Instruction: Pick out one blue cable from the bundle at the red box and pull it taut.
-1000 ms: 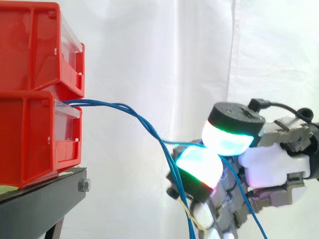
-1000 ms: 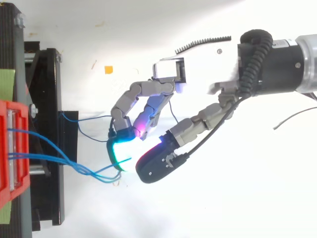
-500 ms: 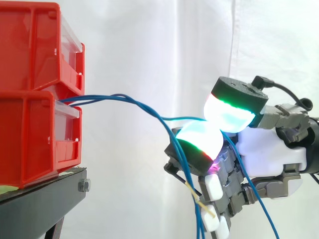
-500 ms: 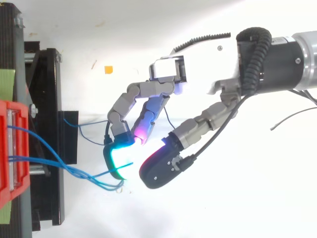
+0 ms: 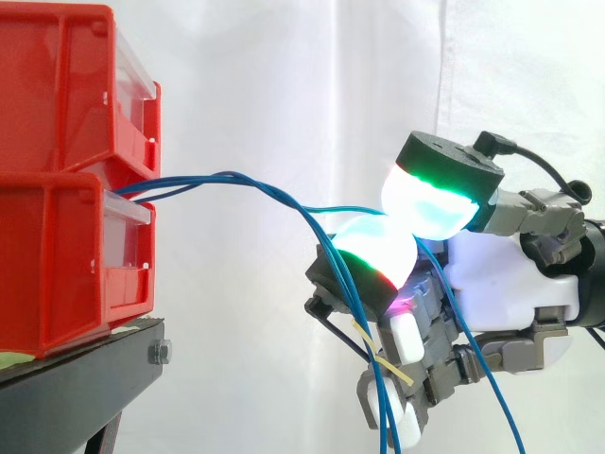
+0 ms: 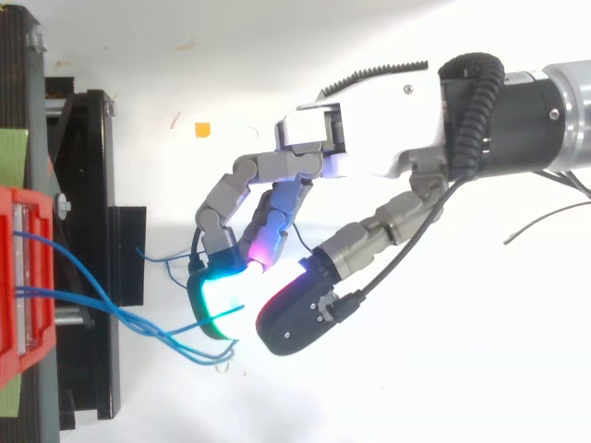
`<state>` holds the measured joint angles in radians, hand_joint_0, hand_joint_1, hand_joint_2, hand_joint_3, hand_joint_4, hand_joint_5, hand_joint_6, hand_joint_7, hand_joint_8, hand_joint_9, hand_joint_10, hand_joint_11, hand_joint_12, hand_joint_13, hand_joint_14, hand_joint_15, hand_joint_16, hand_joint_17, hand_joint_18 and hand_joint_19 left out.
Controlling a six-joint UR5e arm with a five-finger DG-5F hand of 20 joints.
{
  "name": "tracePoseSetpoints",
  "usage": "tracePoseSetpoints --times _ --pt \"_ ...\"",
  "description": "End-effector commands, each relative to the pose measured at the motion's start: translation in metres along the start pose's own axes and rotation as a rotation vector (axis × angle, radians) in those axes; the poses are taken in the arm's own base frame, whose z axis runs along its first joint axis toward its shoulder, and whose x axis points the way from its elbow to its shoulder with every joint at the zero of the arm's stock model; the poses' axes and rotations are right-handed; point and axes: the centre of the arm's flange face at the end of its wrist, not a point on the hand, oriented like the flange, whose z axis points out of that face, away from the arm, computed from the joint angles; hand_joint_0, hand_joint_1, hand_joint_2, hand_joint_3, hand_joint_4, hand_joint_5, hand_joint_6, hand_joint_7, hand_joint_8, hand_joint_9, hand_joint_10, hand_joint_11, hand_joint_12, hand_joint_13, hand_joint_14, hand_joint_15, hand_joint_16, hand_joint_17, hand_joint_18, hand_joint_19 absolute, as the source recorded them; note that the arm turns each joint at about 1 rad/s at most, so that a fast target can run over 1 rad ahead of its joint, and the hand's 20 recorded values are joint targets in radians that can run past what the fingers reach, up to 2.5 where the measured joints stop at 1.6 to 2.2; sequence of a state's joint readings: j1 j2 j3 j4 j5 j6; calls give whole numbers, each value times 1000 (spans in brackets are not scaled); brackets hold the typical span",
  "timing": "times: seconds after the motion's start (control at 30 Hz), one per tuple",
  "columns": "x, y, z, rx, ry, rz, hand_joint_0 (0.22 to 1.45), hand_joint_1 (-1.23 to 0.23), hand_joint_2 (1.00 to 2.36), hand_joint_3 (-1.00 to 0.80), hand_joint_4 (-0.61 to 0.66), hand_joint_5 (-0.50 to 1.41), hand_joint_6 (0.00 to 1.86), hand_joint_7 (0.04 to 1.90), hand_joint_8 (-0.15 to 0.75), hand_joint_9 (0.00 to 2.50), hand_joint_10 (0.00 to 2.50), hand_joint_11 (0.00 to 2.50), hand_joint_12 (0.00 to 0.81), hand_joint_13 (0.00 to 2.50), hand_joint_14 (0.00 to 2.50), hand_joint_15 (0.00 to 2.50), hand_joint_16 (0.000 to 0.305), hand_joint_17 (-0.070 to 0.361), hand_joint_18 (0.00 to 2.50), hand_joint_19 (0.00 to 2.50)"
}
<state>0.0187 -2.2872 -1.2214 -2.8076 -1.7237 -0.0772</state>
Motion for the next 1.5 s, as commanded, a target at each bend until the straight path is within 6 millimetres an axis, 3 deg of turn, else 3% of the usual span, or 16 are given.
tracePoseSetpoints --times 0.0,1.47 --pt "0 0 0 -1 -1 -12 585 -911 1261 -35 -323 -52 884 1110 248 1055 10 328 388 816 12 411 52 117 613 468" --pt "0 -1 0 1 -1 -18 595 -920 1203 -30 -317 -54 877 1128 260 1070 12 342 402 835 12 393 55 124 685 456"
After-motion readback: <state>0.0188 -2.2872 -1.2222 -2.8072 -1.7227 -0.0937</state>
